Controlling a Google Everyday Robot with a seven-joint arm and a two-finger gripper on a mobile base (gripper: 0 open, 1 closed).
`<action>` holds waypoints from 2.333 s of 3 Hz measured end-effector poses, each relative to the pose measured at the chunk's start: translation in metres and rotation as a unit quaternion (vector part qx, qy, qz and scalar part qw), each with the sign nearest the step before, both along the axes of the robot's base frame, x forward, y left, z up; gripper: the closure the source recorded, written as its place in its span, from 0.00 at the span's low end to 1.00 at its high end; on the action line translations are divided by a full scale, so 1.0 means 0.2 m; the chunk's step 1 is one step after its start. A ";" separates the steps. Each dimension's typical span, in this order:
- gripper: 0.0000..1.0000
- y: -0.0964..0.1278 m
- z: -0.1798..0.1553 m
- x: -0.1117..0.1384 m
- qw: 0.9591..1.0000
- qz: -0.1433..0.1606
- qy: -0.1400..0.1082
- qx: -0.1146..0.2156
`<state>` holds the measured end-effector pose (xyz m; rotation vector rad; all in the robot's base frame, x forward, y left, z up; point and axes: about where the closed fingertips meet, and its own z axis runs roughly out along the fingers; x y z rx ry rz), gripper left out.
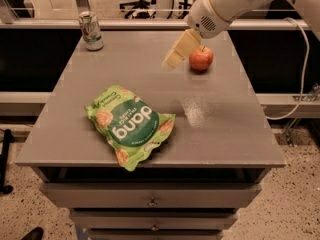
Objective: Move 7up can near green rice chip bag
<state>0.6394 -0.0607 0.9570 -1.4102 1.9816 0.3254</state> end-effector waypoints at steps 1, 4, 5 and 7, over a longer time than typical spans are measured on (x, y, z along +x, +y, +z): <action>0.00 0.12 0.00 0.18 0.998 -0.015 -0.010 0.061; 0.00 0.70 -0.05 0.76 0.984 -0.022 -0.068 0.166; 0.00 0.95 -0.07 0.86 0.980 -0.016 -0.097 0.173; 0.00 1.23 -0.15 0.97 0.972 -0.007 -0.070 0.224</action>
Offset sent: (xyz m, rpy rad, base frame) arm 0.1492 0.0940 0.0064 0.4250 -0.0940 -0.0845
